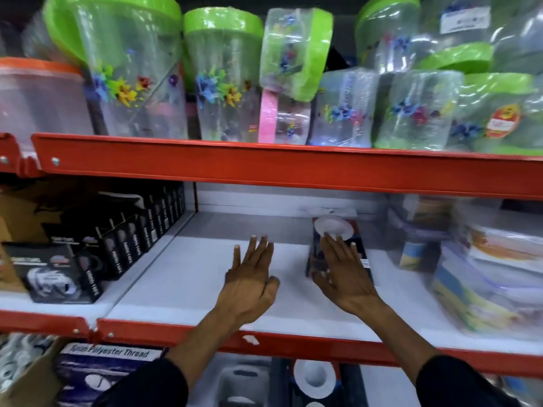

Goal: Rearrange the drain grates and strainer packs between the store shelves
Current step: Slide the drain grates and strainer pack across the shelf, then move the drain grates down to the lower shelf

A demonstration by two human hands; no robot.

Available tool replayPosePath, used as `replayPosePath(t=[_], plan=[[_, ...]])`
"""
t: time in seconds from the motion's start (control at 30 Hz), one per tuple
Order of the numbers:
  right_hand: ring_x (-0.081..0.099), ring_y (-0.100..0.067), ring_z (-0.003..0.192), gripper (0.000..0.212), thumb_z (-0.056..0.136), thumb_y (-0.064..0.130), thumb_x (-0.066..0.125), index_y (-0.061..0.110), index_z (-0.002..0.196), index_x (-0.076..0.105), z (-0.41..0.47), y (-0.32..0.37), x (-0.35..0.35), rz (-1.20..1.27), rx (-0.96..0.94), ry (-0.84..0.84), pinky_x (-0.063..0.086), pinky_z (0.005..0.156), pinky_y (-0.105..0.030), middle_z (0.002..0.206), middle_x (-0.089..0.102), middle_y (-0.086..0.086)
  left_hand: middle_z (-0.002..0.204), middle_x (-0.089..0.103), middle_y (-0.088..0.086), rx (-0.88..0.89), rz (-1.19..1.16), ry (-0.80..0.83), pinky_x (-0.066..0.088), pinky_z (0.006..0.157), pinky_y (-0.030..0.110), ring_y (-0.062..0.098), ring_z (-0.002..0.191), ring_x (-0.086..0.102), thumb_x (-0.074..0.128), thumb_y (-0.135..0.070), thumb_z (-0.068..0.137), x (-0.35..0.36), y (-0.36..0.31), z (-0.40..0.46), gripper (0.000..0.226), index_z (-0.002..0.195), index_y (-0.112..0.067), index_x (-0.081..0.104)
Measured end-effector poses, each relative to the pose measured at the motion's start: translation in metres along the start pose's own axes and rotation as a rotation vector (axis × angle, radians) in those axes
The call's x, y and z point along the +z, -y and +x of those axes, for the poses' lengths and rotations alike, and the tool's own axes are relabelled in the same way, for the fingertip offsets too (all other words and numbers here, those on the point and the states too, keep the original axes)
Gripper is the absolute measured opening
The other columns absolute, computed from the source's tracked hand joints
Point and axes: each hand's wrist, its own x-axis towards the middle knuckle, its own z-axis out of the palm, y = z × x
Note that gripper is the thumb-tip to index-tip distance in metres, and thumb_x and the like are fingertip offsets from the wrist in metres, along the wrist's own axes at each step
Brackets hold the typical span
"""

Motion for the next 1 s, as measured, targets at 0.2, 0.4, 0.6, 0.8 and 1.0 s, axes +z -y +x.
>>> replayPosePath(t=[0.2, 0.4, 0.6, 0.8, 1.0], plan=[[0.015, -0.033, 0.150, 0.072, 0.099, 0.042, 0.043, 0.005, 0.154, 0.014, -0.018, -0.055, -0.006, 0.277, 0.481, -0.018, 0.017, 0.122, -0.044, 0.162, 0.017, -0.017, 0.165, 0.002, 0.006, -0.202, -0.413, 0.228, 0.005, 0.123, 0.031, 0.022, 0.153, 0.002, 0.039, -0.034, 0.102, 0.036, -0.064, 0.070, 0.066, 0.155, -0.013, 0.006], [0.030, -0.032, 0.145, 0.064, 0.103, 0.032, 0.040, 0.003, 0.154, 0.012, -0.021, -0.057, -0.019, 0.620, 0.692, 0.068, 0.028, 0.113, -0.032, 0.159, 0.027, -0.017, 0.126, 0.066, 0.013, -0.347, -0.552, 0.140, 0.036, 0.074, 0.013, 0.032, 0.119, 0.060, 0.063, -0.019, 0.088, 0.057, -0.089, 0.098, 0.035, 0.121, -0.007, 0.060], [0.057, -0.035, 0.113, 0.027, 0.102, 0.016, 0.044, 0.007, 0.124, 0.055, -0.034, -0.047, -0.037, 0.594, 0.662, 0.098, 0.037, 0.064, -0.016, 0.120, 0.061, -0.020, 0.110, 0.074, 0.013, -0.313, -0.439, 0.105, 0.043, 0.075, 0.023, 0.031, 0.103, 0.067, 0.072, -0.024, 0.080, 0.059, -0.094, 0.085, 0.029, 0.104, -0.009, 0.069], [0.056, -0.019, 0.081, 0.010, 0.091, 0.018, 0.055, 0.010, 0.097, 0.058, -0.067, -0.041, -0.044, 0.511, 0.583, 0.145, 0.039, 0.056, -0.008, 0.095, 0.065, -0.007, 0.108, 0.076, 0.008, -0.316, -0.524, 0.141, 0.056, 0.092, 0.039, 0.027, 0.100, 0.071, 0.075, -0.027, 0.066, 0.050, -0.105, 0.050, 0.043, 0.107, -0.015, 0.072], [0.061, -0.030, 0.098, 0.040, 0.074, 0.045, 0.050, 0.012, 0.095, 0.059, -0.095, -0.029, -0.039, 0.411, 0.590, 0.239, 0.042, 0.075, -0.027, 0.097, 0.064, -0.010, 0.103, 0.077, 0.000, -0.305, -0.548, 0.134, 0.056, 0.082, 0.023, 0.018, 0.094, 0.071, 0.076, -0.018, 0.069, 0.046, -0.110, 0.019, 0.036, 0.105, -0.019, 0.071]])
